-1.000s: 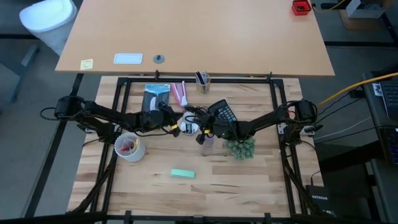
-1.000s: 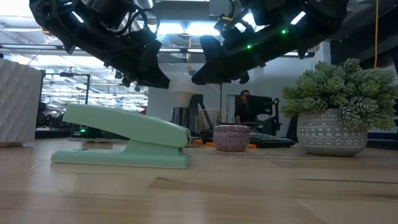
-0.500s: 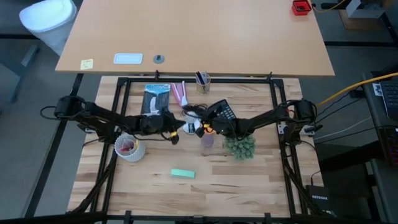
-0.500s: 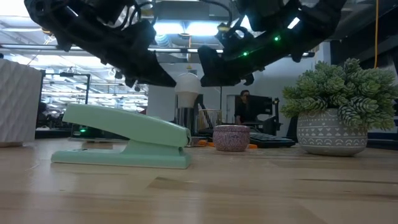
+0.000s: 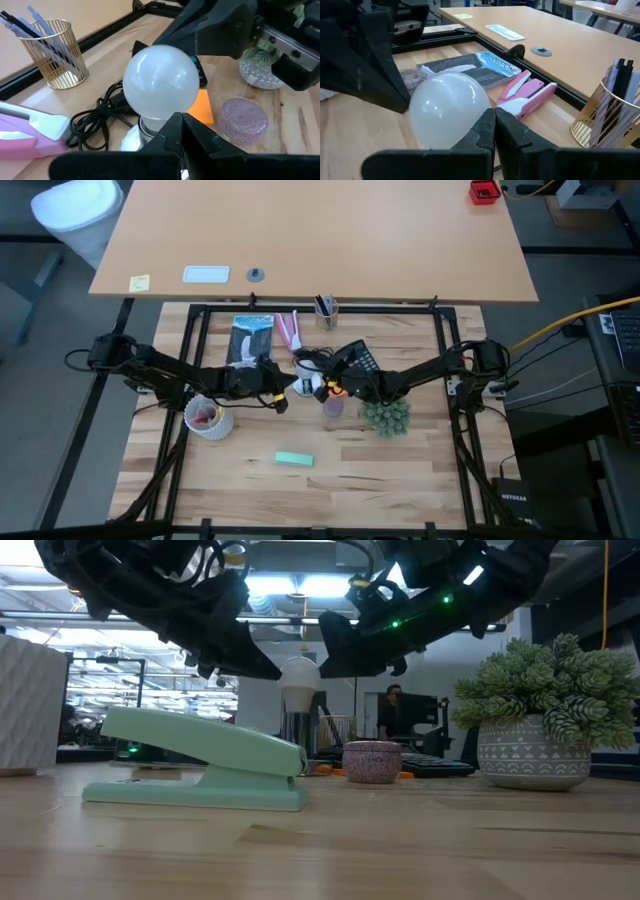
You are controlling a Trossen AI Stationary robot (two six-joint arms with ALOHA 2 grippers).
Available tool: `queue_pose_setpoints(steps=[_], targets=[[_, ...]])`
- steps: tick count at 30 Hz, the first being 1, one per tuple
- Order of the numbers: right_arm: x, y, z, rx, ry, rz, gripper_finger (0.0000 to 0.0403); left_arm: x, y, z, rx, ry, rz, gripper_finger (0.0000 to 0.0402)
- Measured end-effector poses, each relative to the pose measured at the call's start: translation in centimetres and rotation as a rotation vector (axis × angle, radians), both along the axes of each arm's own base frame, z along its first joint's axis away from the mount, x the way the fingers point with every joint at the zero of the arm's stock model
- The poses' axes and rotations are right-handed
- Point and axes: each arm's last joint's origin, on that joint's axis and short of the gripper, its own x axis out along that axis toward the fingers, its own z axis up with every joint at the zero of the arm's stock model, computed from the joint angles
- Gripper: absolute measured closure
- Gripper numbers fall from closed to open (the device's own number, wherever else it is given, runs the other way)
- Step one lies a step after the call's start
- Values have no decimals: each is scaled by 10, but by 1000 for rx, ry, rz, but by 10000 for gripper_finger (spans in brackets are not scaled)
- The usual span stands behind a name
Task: Screw lightbulb
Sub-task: Remove the lightbulb from the lamp
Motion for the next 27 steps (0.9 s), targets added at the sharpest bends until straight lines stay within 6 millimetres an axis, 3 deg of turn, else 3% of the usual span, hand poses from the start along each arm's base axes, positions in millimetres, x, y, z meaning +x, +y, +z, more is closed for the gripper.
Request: queue_pose_setpoints(steps=[9, 18, 27], targets=[[-9, 12, 27, -22, -32, 39, 391, -4, -1, 11, -1, -47, 2, 401], [-33, 54, 55, -27, 17, 172, 391, -8, 0, 22, 36, -75, -11, 401], [-39, 71, 56, 22, 12, 237, 391, -9, 0, 25, 96, -63, -31, 401]])
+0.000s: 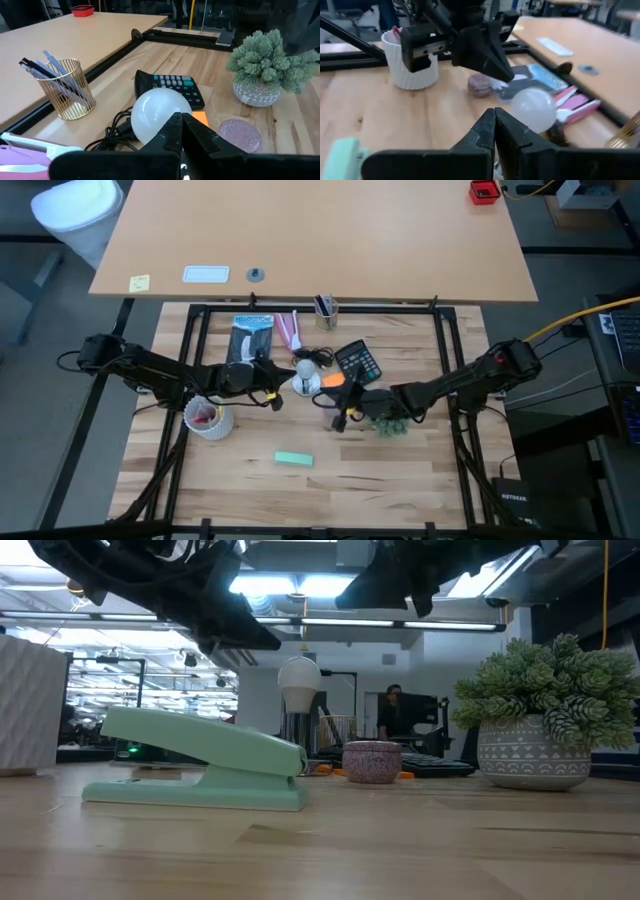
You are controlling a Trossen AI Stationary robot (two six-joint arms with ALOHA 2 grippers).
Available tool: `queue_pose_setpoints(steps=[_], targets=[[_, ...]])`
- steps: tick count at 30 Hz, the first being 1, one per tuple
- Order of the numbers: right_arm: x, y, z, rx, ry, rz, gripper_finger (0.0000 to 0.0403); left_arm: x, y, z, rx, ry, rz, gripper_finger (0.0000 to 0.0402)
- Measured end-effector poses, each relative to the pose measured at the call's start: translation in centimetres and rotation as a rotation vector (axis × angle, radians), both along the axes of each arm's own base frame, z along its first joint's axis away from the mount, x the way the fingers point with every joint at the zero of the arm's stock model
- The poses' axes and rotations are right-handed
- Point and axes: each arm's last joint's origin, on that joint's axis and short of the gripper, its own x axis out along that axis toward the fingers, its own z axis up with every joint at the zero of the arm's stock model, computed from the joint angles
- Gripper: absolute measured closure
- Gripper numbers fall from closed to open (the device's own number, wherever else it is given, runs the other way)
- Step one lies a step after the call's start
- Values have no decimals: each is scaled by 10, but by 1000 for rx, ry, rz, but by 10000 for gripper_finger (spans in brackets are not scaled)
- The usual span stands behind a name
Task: Screw lightbulb
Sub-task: Remove the lightbulb from the lamp
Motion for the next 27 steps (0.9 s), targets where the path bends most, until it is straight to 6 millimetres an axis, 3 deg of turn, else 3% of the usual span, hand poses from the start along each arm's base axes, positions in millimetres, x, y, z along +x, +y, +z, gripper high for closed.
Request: queue_pose_setpoints(steps=[5, 10, 17, 27], targets=[[2, -2, -2, 166, -19, 69, 371, 0, 1, 0, 36, 16, -7, 401], [5, -2, -7, 256, -38, 59, 300, 0, 4, 0, 50, 20, 18, 401], [15, -3, -36, 211, 6, -75, 209, -1, 24, 0, 49, 21, 98, 401], [34, -23, -74, 177, 12, -178, 194, -3, 46, 0, 38, 19, 101, 401]])
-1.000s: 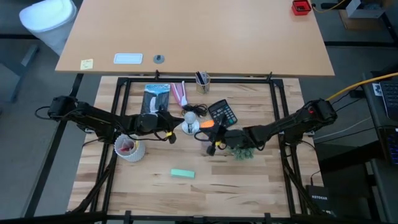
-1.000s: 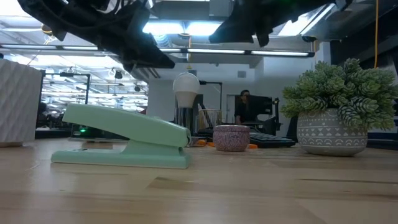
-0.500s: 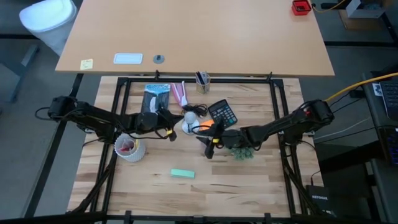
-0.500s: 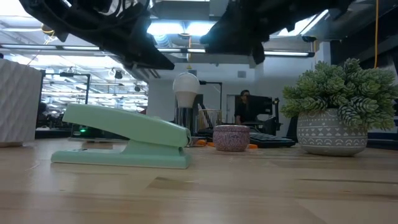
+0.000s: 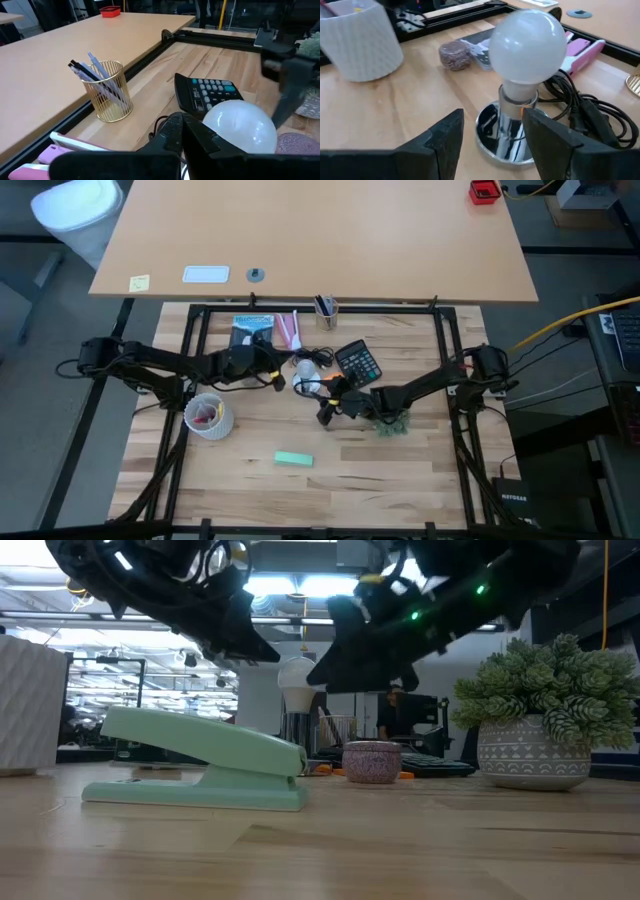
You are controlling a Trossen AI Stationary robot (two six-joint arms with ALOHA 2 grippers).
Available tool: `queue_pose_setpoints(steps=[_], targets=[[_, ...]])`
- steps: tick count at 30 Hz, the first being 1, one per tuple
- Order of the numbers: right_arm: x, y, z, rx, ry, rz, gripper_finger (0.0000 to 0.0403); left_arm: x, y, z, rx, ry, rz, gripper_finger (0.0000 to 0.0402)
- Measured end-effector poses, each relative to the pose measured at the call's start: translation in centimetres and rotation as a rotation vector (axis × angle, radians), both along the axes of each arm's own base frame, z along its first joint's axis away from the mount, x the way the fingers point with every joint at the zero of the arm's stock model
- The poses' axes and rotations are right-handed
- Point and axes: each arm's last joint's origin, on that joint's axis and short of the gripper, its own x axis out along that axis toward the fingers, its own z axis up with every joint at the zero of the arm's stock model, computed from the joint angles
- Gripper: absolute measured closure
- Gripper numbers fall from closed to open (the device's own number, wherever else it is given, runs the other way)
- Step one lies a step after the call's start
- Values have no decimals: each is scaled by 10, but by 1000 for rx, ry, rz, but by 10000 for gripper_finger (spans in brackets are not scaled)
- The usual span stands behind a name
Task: Screw lightbulb
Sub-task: Remove the lightbulb from the lamp
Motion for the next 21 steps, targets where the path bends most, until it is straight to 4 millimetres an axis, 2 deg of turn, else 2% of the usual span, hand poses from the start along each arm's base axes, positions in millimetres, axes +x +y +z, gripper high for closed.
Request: queue_pose_setpoints(steps=[5, 10, 16, 21], targets=[[5, -10, -9, 2, -7, -29, 194, 0, 1, 1, -1, -8, -2, 401], [5, -15, -10, 1, -4, -42, 194, 4, 0, 1, -12, -40, -57, 401], [7, -24, -11, 14, -1, -41, 194, 12, 1, -16, -46, 6, -74, 401], [9, -35, -12, 33, -20, -38, 194, 16, 2, -21, -44, -8, -73, 401]])
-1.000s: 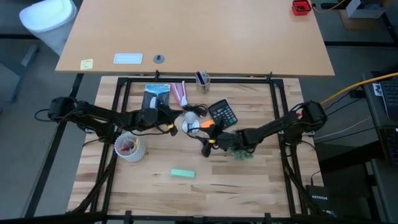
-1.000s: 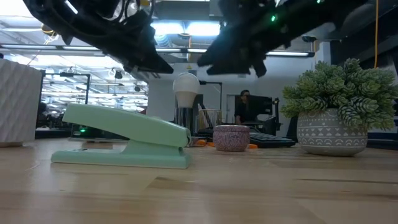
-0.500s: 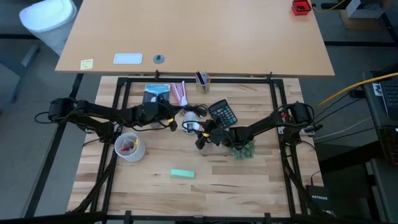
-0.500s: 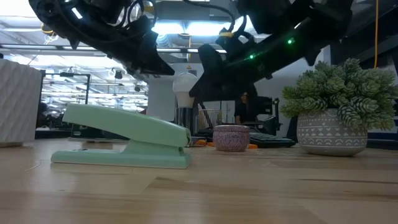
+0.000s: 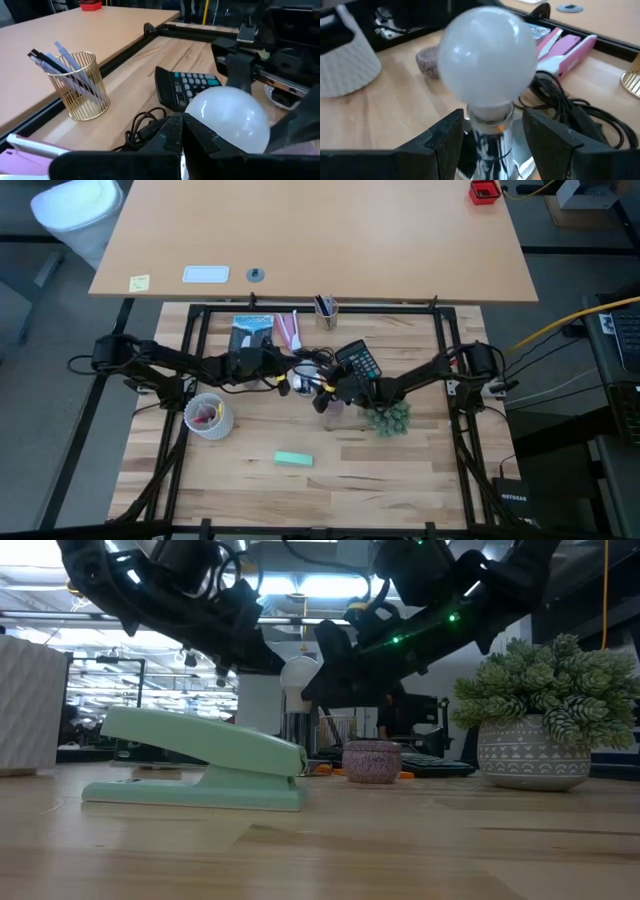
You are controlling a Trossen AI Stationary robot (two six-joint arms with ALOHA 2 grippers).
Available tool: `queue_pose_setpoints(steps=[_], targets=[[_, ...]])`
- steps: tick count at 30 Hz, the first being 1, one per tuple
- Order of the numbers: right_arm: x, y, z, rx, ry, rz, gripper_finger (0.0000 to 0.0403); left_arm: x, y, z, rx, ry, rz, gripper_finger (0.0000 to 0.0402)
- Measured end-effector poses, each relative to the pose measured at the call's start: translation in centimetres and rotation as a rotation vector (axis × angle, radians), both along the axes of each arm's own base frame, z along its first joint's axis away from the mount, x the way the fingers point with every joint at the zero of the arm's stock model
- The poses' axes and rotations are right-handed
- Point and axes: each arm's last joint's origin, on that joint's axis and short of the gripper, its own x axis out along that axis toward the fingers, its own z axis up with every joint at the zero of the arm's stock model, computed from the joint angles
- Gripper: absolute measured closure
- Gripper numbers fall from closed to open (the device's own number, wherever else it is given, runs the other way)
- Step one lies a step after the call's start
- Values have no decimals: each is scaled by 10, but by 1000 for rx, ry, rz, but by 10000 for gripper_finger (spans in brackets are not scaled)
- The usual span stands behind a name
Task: Screw lightbulb
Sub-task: Remove the lightbulb from the lamp
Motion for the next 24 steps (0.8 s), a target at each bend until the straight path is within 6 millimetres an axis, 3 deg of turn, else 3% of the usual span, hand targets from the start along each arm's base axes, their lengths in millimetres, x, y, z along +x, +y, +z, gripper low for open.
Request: queue_pose_setpoints(steps=[8, 24], targets=[[1, -13, 0, 4, -4, -26, 194, 0, -2, -2, 0, 20, 1, 401], [0, -13, -2, -6, 12, -44, 194, -1, -14, -9, -70, 66, -12, 402]])
